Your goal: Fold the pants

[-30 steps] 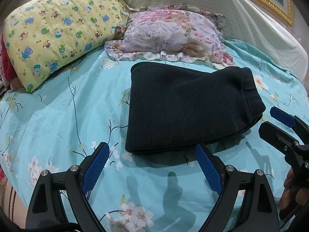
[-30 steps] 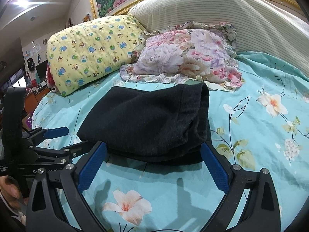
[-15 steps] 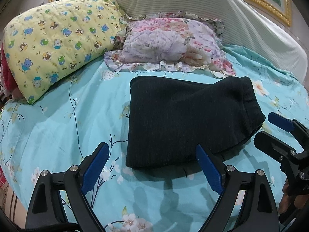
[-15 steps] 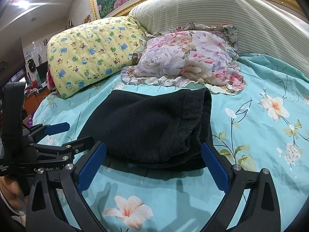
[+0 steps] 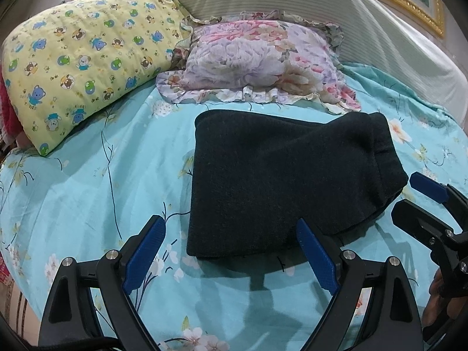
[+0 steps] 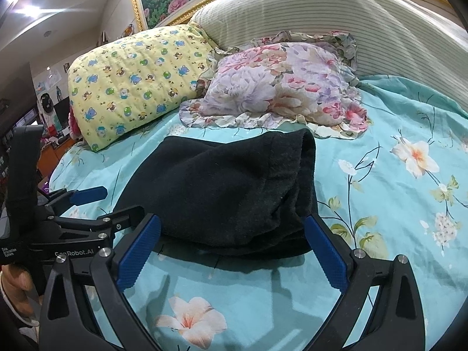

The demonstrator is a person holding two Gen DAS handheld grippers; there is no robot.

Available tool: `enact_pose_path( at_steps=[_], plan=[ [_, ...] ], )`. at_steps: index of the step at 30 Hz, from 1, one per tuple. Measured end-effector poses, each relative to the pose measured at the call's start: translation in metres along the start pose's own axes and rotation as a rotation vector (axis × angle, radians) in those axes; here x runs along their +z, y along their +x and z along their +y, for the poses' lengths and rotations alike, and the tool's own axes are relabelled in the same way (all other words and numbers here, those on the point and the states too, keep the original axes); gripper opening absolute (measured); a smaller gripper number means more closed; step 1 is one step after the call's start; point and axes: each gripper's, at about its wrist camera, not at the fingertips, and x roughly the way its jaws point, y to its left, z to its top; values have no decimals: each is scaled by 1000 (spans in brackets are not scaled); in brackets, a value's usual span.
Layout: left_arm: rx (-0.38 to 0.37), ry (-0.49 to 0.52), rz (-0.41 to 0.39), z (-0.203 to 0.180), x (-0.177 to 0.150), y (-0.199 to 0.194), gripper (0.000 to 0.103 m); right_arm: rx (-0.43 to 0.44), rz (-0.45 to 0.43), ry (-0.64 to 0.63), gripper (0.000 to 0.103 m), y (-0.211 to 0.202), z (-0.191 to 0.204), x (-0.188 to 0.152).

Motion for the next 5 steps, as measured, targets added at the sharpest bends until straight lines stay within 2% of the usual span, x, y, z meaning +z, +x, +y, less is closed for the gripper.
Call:
enact_pose_path(
  at_steps=[5],
  plan=[
    [11,-1,13,-3,1,3,92,11,10,8,99,4,-2,-3]
  ],
)
